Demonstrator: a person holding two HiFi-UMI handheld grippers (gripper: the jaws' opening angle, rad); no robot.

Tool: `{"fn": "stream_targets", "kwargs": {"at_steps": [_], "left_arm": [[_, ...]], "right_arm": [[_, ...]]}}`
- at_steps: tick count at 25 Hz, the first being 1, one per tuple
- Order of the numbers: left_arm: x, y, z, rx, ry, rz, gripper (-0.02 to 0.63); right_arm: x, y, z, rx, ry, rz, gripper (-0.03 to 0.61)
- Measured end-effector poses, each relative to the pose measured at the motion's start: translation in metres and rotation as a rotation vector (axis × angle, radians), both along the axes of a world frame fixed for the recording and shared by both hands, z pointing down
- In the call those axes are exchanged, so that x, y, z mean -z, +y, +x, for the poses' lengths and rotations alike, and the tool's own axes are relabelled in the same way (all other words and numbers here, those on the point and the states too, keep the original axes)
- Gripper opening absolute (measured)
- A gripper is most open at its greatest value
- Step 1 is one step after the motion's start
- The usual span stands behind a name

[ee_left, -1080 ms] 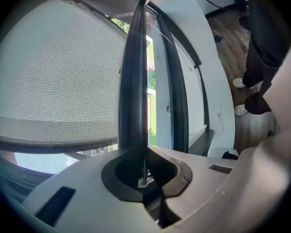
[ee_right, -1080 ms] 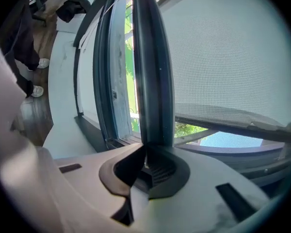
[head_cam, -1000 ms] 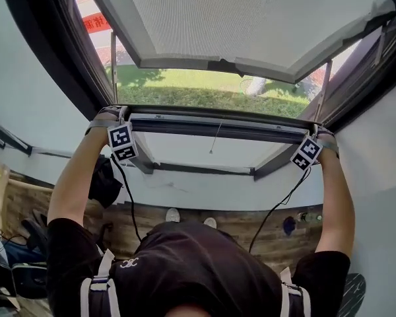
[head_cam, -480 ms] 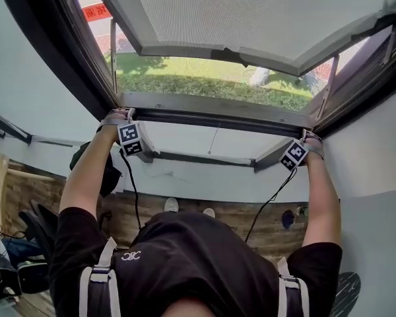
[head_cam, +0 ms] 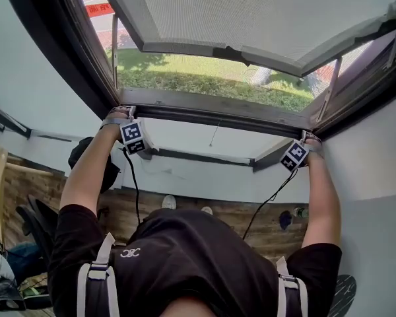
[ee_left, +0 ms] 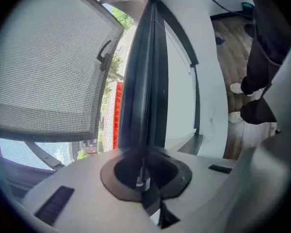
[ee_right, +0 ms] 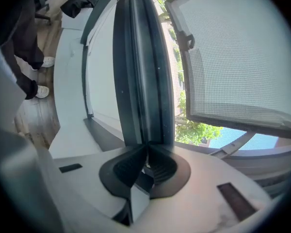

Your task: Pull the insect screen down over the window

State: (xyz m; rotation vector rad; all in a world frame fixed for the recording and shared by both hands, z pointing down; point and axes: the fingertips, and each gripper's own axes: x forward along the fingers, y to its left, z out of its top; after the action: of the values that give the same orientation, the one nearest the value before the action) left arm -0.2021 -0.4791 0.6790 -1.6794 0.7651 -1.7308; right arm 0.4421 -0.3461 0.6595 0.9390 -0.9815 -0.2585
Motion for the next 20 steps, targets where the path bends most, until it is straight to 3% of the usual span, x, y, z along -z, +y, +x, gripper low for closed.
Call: {"fn": "stream_targets", "kwargs": {"at_steps": [3, 4, 5, 6, 7, 9, 13, 17, 20], "left_arm": [[-0.003, 0.003, -0.002, -0.002, -0.021, -0.063, 0.025], [-0.009, 0.007, -0.003, -0.006, -0.021, -0.112, 0.03], [-0.019, 0.014, -0.003, -0.007, -0.017, -0.184, 0.127], [-0.027, 0.023, -0.005, -0.003, -0.014, -0.259, 0.299], [-0.032, 0.028, -0.006, 0.0, -0.015, -0.307, 0.36], [-0.033, 0.028, -0.007, -0.008, -0.033, -0.308, 0.36], [-0.035, 0.025, -0.006, -0.017, -0.046, -0.227, 0.36], [-0.038, 0.019, 0.0, 0.021, 0.046, -0.129, 0.376], [-0.04, 0.01, 0.001, 0.029, 0.107, -0.098, 0.372]], "right_arm": [[-0.011, 0.006, -0.004, 0.001, -0.073, -0.12, 0.02], [-0.019, 0.015, -0.007, -0.016, -0.114, -0.193, 0.195], [-0.026, 0.023, -0.008, -0.038, -0.143, -0.253, 0.381], [-0.028, 0.026, -0.009, -0.05, -0.152, -0.277, 0.394], [-0.029, 0.024, -0.009, -0.049, -0.146, -0.272, 0.391], [-0.029, 0.018, -0.009, -0.037, -0.132, -0.236, 0.391], [-0.033, 0.016, -0.007, -0.041, -0.118, -0.172, 0.39], [-0.037, 0.013, -0.011, -0.083, -0.121, -0.095, 0.425], [-0.038, 0.006, -0.007, -0.111, -0.117, -0.061, 0.398]]}}
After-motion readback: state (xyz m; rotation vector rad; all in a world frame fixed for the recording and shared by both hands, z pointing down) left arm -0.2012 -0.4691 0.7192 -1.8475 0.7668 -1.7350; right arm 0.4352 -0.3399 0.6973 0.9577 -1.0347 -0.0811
